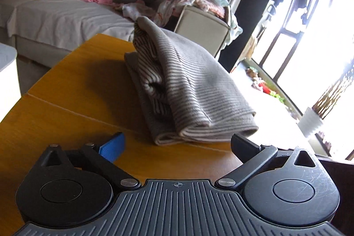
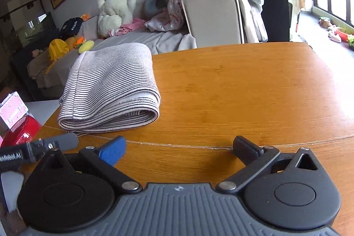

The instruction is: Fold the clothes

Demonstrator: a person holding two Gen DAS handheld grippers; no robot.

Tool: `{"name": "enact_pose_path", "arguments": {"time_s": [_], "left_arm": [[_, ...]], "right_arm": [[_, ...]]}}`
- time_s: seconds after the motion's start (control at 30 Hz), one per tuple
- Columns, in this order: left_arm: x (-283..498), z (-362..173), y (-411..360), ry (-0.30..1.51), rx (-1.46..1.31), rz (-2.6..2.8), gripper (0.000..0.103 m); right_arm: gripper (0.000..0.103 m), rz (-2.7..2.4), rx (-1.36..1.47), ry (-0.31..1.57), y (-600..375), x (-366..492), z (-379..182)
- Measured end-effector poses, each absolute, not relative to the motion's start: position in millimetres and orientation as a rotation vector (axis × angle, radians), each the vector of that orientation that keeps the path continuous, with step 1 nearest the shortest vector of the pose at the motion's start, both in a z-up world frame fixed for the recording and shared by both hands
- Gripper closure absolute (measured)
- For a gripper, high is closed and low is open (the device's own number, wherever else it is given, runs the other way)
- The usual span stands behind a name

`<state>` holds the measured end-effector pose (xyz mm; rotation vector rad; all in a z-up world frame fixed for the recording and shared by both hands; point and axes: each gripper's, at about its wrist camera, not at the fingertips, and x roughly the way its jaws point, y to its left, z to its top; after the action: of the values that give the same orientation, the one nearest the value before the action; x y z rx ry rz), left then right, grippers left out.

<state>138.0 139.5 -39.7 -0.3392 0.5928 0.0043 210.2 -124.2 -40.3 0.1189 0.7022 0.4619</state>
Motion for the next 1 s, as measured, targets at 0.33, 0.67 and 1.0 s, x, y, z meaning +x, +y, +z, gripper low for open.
{"name": "enact_pose_path", "arguments": {"time_s": [0.33,0.67,1.0], "left_arm": [[138.5,-41.7,81.5,0.721,-0.081,0.199,0.000],[148.5,-42.6,91.7,0.701,-0.130,0.266,0.000],[152.1,-43.2,87.8,0.712,-0.106,0.276,0.000]], "right_arm": [[0.000,0.418,0.076,0.705,-120.3,205.4,-41.9],[0.000,0.352,-0.123,0.730,-92.1,215.5,-47.1],[0.000,0.417,-0.147,0.722,-88.7,218.2,-47.1]]}}
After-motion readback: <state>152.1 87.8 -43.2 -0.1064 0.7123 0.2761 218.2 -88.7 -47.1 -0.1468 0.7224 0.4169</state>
